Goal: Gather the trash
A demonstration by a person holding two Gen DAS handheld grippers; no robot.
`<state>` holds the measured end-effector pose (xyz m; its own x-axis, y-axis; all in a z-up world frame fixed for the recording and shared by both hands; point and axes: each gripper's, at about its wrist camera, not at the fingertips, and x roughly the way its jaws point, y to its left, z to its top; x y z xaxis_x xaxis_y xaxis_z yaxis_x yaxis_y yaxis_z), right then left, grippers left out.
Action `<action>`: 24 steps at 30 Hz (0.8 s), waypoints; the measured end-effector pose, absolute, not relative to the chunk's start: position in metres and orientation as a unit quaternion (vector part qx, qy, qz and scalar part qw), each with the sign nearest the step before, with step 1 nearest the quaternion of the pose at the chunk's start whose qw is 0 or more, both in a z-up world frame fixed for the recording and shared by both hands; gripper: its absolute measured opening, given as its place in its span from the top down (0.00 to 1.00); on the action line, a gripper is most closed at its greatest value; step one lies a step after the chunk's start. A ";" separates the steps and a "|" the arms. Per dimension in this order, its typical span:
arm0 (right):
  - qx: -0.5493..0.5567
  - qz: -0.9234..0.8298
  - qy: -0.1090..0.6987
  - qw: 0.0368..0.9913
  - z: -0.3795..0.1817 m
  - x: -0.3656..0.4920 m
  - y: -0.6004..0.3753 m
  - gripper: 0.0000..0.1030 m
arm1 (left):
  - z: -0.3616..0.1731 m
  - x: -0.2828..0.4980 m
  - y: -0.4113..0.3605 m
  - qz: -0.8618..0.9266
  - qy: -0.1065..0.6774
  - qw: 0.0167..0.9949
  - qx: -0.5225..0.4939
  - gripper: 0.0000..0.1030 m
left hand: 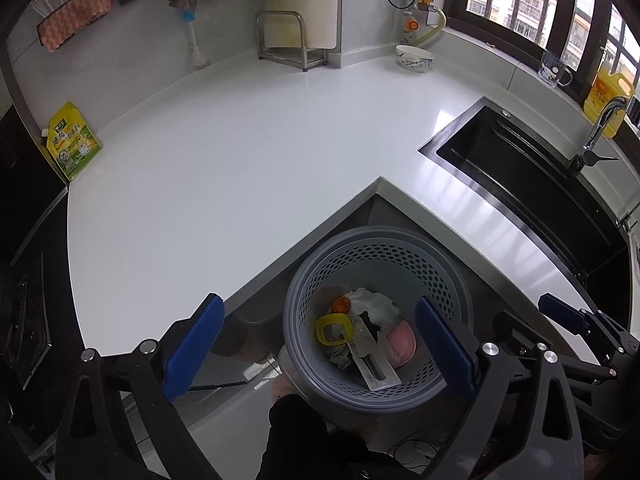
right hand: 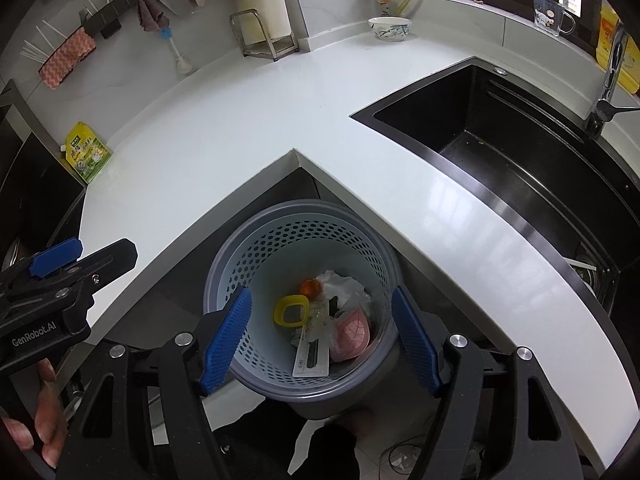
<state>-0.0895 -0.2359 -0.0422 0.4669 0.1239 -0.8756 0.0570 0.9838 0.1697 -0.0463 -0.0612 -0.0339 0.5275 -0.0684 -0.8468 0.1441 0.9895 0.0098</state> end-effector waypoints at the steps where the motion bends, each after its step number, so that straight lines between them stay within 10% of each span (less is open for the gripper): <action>1: 0.087 0.018 0.515 0.852 -0.042 -0.090 -0.236 0.32 | -0.033 -0.046 -0.061 -0.061 0.482 0.873 0.039 0.08; 24: 0.083 0.008 0.518 0.851 -0.033 -0.085 -0.235 0.32 | -0.026 -0.044 -0.058 -0.042 0.481 0.874 0.044 0.07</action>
